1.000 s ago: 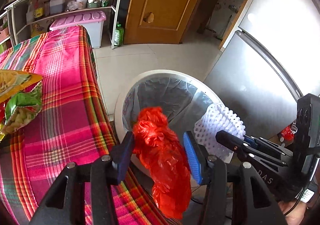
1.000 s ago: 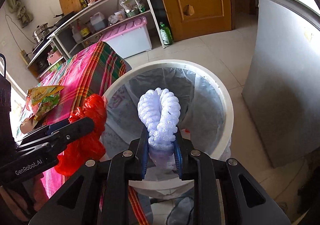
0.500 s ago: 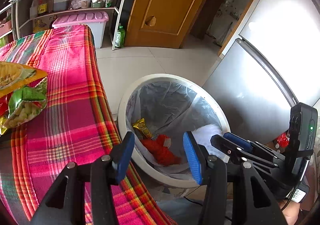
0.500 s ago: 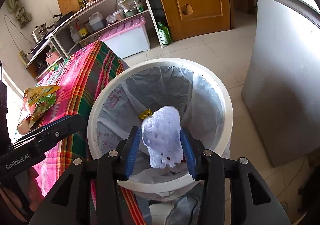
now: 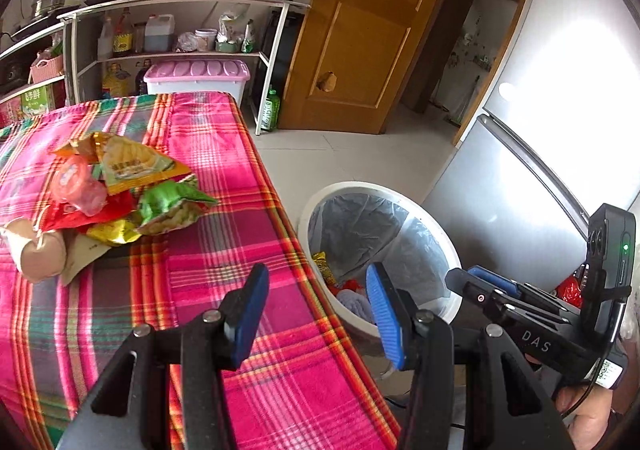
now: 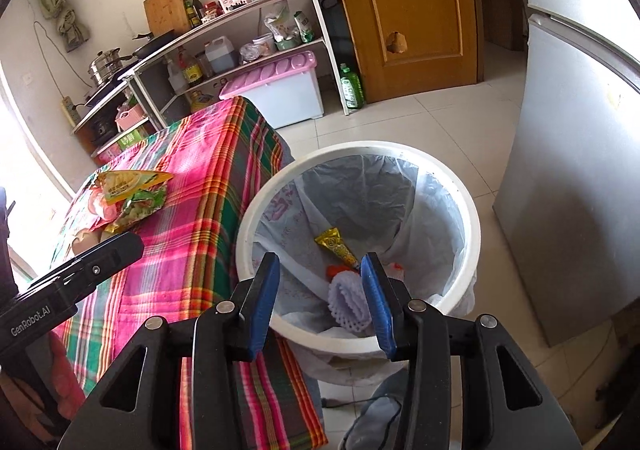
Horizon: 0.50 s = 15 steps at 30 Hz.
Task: Collect trash
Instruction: 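Carry foam net and red bag over the bin and release both, then move both tools back toward the remaining trash on the table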
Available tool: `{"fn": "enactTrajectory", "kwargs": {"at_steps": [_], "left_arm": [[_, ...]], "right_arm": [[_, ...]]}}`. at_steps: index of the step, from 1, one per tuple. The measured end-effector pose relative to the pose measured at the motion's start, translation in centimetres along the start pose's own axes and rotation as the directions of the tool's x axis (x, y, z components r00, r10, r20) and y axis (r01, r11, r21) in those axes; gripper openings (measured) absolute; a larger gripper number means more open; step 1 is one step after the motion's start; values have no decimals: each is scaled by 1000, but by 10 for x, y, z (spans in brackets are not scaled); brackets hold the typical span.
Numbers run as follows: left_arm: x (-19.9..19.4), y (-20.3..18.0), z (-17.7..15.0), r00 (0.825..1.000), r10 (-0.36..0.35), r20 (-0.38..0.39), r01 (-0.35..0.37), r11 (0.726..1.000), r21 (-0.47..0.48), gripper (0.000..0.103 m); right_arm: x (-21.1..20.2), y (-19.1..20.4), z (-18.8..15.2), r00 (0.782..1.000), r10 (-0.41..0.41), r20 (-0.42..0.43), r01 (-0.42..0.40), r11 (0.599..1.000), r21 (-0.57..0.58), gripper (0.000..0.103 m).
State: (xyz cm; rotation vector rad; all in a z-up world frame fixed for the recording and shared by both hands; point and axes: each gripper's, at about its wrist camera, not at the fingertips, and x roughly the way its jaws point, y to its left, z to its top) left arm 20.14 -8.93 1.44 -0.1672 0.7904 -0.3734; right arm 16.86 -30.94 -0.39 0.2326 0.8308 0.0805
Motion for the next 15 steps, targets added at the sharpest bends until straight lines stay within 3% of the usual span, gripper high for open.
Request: {"fn": "enactTrajectory", "kwargs": {"at_steps": [15], "left_arm": [[-79,40,-33,992,103,70,-98,993,-72,53]], "right_arm": [[-40,79,-15,996,82,32,-76,985,-155,44]]}}
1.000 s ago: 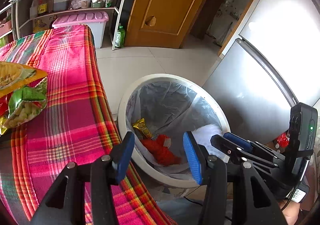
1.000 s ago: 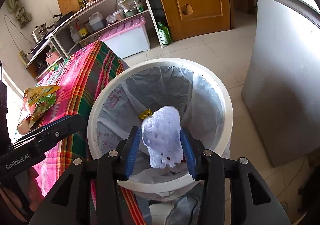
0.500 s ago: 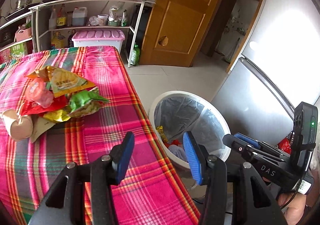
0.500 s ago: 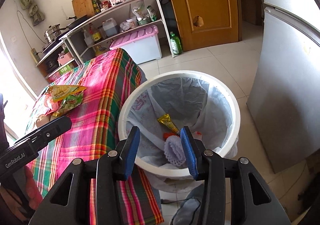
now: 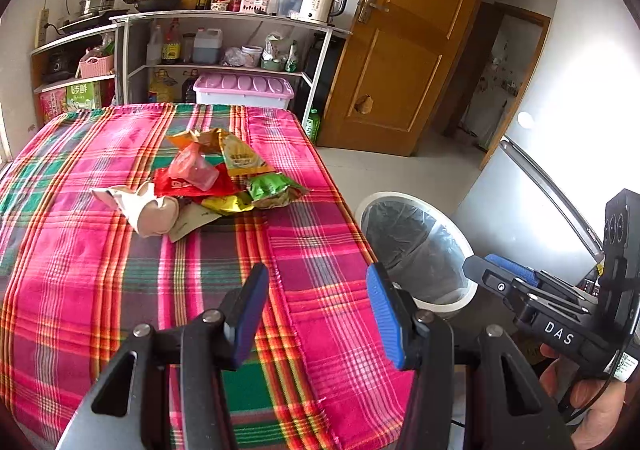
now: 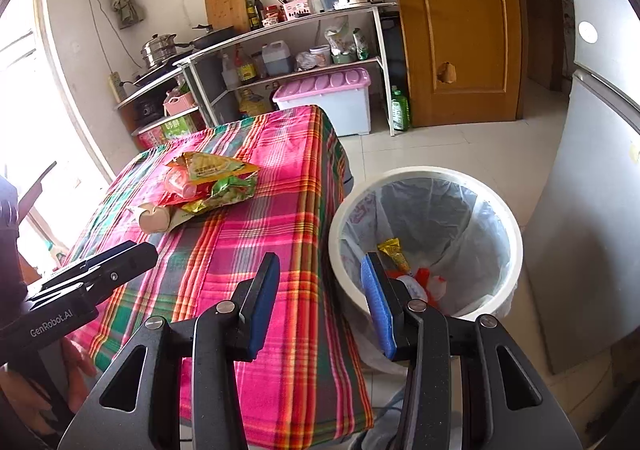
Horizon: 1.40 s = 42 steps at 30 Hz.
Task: Collect trash
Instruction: 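Move both tools back toward the remaining trash on the table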
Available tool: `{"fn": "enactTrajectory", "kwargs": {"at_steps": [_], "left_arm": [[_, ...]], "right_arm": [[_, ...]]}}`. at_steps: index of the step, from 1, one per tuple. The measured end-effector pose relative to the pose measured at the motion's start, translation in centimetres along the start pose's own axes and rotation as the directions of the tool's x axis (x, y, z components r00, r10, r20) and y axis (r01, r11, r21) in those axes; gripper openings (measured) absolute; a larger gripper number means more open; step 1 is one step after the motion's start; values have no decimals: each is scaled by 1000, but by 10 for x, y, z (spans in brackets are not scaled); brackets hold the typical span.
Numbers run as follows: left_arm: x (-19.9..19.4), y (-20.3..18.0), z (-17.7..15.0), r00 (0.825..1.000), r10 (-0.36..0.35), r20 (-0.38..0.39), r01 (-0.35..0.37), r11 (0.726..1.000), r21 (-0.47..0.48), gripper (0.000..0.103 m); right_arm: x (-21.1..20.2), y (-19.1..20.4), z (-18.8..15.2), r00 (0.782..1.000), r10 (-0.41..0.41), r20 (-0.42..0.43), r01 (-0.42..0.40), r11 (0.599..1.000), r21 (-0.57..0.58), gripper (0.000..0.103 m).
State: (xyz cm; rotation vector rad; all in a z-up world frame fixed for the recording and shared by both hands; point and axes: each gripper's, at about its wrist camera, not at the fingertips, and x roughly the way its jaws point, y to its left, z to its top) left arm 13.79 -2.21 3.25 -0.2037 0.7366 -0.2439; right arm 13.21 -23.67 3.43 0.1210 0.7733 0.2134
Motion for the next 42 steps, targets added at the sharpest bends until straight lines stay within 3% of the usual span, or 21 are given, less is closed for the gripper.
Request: {"fn": "enactTrajectory", "kwargs": {"at_steps": [8,21,29,34,42], "left_arm": [[-22,21,-11,997,70,31,-69,997,-23,53],[-30,63,-25,995,95,31,-91,989,-114,53],[-18,92,-12,993,113,18,-107,972,-210,53],[-7,110,4,990,135,36,-121,958,-259,59],[23,145,30,987,158,29,-137,921,-364,60]], "right_arm": [[0,29,-8,1000,23,-12,-24,998,-63,44],[20,49,-14,993,93,-75,-99,991,-86,44],[38,59,0,988,121,-94,-131,986,-108,44],[55,65,14,988,124,-97,-135,983,-123,44],[91,75,41,985,139,-102,-152,978,-140,45]]}}
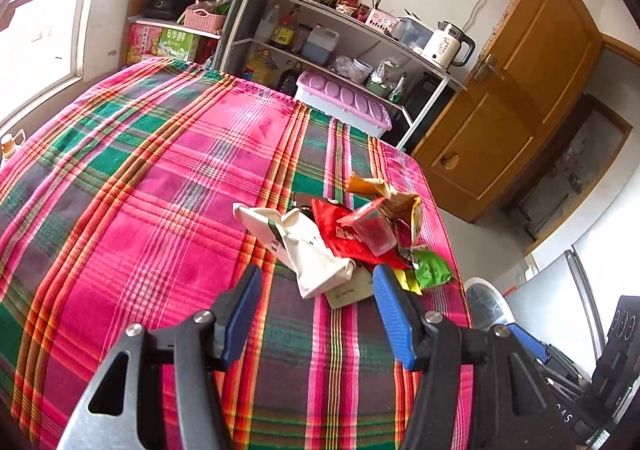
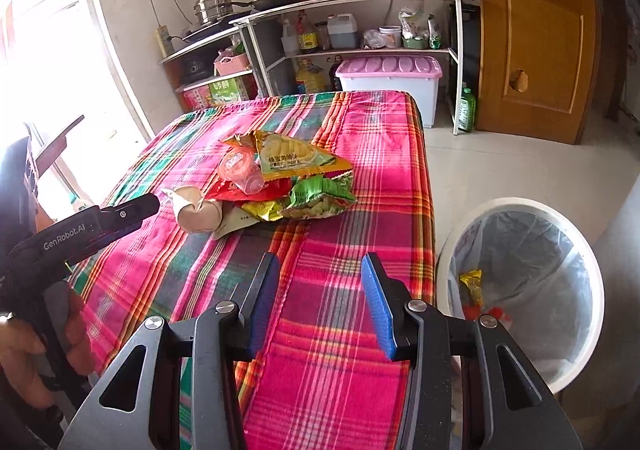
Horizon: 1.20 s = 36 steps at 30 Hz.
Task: Collect trash
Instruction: 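Move both tools back toward the remaining trash on the table, then grasp the white paper bag with left tool while right tool grasps green packet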
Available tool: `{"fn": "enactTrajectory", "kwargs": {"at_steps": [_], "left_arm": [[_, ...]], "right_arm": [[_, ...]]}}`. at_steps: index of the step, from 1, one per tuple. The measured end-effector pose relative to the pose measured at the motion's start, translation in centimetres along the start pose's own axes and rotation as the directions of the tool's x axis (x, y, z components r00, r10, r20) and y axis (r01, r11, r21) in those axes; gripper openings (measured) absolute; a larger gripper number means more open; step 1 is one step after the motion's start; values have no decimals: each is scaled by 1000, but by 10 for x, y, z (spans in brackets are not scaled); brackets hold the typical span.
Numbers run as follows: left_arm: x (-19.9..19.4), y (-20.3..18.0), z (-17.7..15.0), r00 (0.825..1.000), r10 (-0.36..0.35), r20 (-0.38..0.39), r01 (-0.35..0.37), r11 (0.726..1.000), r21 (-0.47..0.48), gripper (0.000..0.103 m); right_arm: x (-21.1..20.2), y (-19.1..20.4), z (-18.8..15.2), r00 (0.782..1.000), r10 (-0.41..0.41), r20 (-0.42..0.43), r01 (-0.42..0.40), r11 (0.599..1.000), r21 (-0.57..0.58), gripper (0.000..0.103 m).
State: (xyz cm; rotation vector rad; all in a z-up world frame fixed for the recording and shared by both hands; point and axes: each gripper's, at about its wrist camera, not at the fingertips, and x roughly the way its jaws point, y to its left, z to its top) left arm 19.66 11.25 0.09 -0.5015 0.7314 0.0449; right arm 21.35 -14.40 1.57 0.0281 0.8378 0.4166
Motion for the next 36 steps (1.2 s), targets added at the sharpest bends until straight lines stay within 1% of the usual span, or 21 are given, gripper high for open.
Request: {"fn": "enactTrajectory", "kwargs": {"at_steps": [2,8,13,18,23,24,25,27,28,30,32,36], "left_arm": [[10,4,6,1000,5,-4,-5,1000,-20,60],[38,11,15,1000,8,-27,-10,998,-64,60],[52,12,14,999,12,-46,-15,998,-68,59],[62,15,7,997,7,-83,-13,998,-64,57],[62,16,3,997,-13,-78,8,998,-63,50],[61,16,3,997,-16,-77,11,998,-61,46],[59,15,3,997,-18,-74,14,998,-59,39],[56,14,3,997,-13,-71,9,999,-50,31],[56,15,3,997,-15,-70,11,999,-50,31],[55,17,1,997,-16,-72,12,999,-50,30],[55,18,1,997,-16,-70,13,999,-49,30],[52,18,1,998,-13,-62,11,999,-39,28]], "right_arm": [[11,-1,8,1000,1,-4,-1,1000,-2,49],[45,-1,34,1000,10,-18,-11,1000,-12,50],[73,-3,51,999,1,-34,-2,1000,-24,50],[103,-8,51,994,30,-109,-31,999,-11,50],[113,-13,46,989,34,-145,-32,999,14,50],[113,-14,45,989,32,-147,-29,999,17,50],[113,-15,45,989,36,-144,-33,999,24,50],[110,-17,46,990,48,-133,-43,998,38,50],[110,-18,46,990,51,-128,-46,998,41,49],[109,-19,46,991,56,-125,-49,997,54,42],[111,-23,46,989,72,-127,-62,995,83,27],[110,-27,45,990,82,-119,-69,992,109,12]]}}
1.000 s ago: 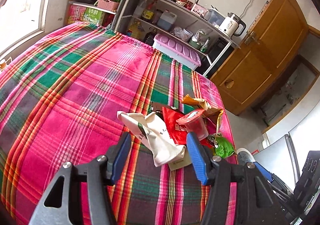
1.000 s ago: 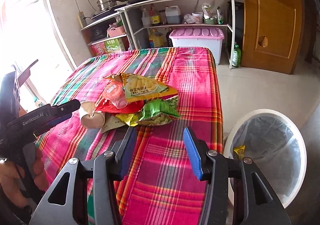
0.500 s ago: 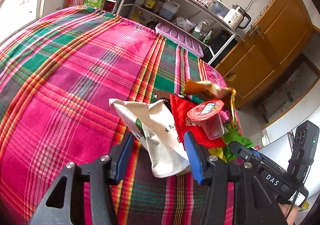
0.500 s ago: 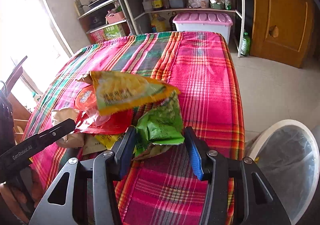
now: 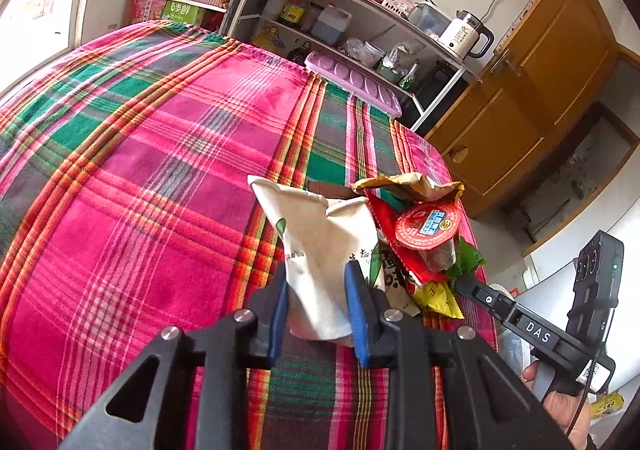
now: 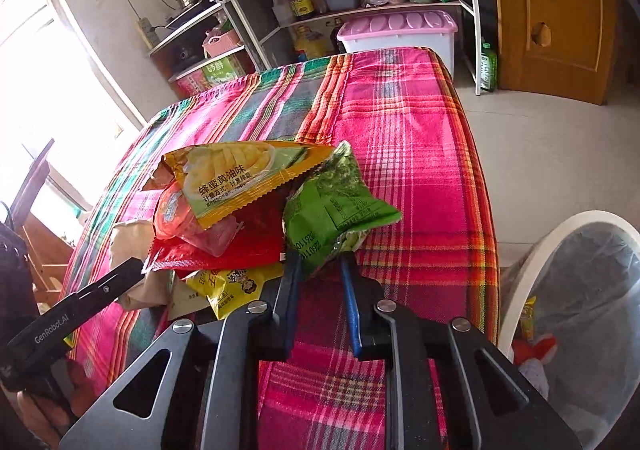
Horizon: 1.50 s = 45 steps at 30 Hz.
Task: Collect trash
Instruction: 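Grasp the white paper bag with left tool while right tool grasps green packet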
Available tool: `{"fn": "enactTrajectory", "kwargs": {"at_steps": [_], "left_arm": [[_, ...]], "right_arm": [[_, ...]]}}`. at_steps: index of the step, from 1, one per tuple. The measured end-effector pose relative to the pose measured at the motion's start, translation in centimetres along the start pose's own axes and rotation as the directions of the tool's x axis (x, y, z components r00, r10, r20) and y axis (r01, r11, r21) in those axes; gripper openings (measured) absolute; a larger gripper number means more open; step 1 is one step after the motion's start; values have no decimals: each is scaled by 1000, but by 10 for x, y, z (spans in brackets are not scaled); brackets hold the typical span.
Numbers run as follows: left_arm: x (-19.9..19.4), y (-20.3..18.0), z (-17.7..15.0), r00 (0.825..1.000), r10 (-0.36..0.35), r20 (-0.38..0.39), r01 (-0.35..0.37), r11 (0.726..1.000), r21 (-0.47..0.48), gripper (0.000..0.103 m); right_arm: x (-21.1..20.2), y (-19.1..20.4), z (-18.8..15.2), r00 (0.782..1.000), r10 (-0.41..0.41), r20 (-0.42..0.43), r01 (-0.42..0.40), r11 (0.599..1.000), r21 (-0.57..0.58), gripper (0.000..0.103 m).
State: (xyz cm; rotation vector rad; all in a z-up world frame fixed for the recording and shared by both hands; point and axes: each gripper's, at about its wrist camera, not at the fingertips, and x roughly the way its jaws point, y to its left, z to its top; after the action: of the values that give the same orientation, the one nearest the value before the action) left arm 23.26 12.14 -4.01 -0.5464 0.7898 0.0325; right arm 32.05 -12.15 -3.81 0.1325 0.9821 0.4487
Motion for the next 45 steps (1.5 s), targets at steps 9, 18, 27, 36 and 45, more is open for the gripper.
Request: {"fn": "enactTrajectory", "kwargs": {"at_steps": [9,18,27,36,45], "left_arm": [[-11,4,-4,1000,2,16,-2,1000,10,26],[-13,7,-5,1000,-9,18,9,1000,9,25],[-14,10,-7,1000,-15,13,15,999,29,25],[-22,8,-11,1000,-15,16,15,999,50,25],[-49,2,-21,999,-19,28,17,997,75,24]], "right_arm": [[-19,-4,0,998,26,55,-29,999,45,11],[2,-8,21,1000,12,26,-14,997,80,79],[26,-1,29,999,-29,-14,29,998,49,43],[8,-8,21,999,-37,15,36,997,70,29],[-41,-16,-9,999,-19,50,14,996,93,29]]}}
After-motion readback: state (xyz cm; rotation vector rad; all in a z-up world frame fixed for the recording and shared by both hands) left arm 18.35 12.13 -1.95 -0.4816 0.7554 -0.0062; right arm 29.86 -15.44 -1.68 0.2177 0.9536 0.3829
